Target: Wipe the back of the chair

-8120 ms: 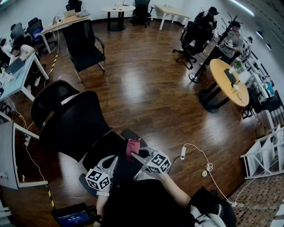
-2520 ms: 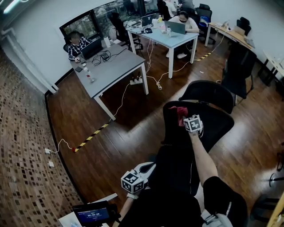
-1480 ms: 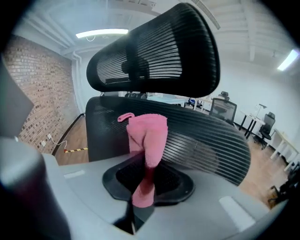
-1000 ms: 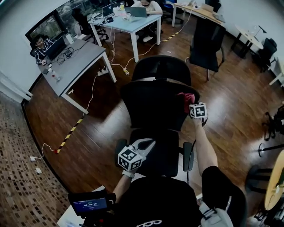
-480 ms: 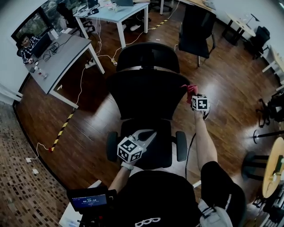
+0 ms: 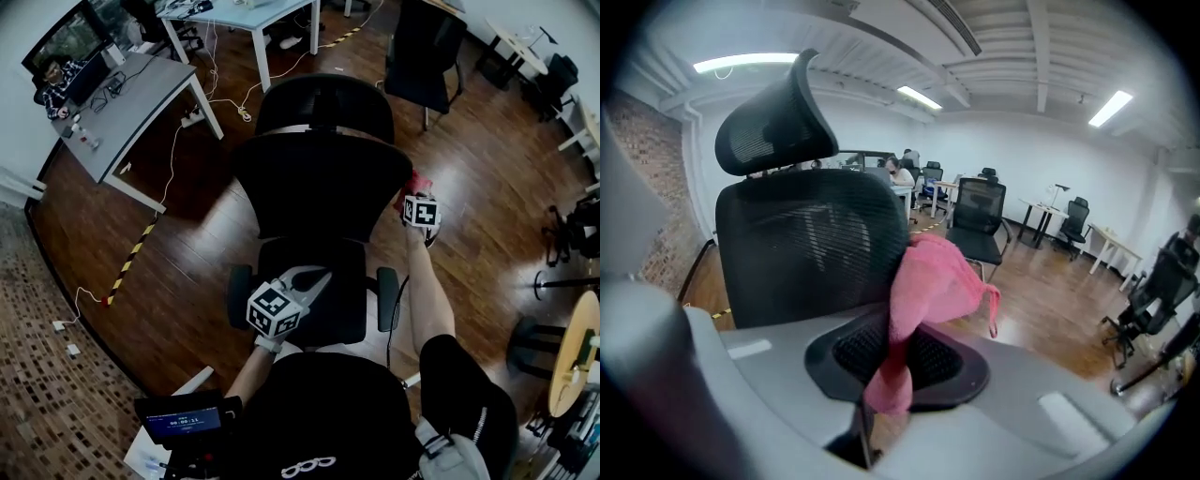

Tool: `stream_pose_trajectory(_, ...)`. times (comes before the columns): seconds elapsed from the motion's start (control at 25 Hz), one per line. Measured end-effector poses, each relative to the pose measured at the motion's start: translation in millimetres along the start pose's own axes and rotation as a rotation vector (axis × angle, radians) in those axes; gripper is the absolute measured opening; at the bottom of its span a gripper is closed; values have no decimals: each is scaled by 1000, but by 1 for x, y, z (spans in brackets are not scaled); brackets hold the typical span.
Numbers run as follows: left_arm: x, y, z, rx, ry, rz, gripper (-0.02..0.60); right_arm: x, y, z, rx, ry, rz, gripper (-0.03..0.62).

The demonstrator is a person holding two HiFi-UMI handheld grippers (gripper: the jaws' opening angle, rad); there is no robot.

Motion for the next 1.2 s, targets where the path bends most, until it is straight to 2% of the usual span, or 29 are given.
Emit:
stream_pose_trajectory(0.44, -8, 22, -47, -38, -42, -19, -15, -50, 107, 25, -113, -13, -139, 46)
stream_pose_trajectory(0.88, -9, 54, -114, -88, -77, -61, -15, -102, 241, 45, -246, -43, -249, 46)
stream_pose_trajectory(1.2, -5, 73, -157, -120, -121, -58, -15, -132, 331, 54, -338, -76, -326, 46)
Point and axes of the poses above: the fingertips, and each gripper's own axes: z forward along the fingers, y to its left, x out of its underside, the point moved 4 cm from there along -z, backward along the fingers, and after that the axes turned 14 degrees about -z, right-handed, at the moved point
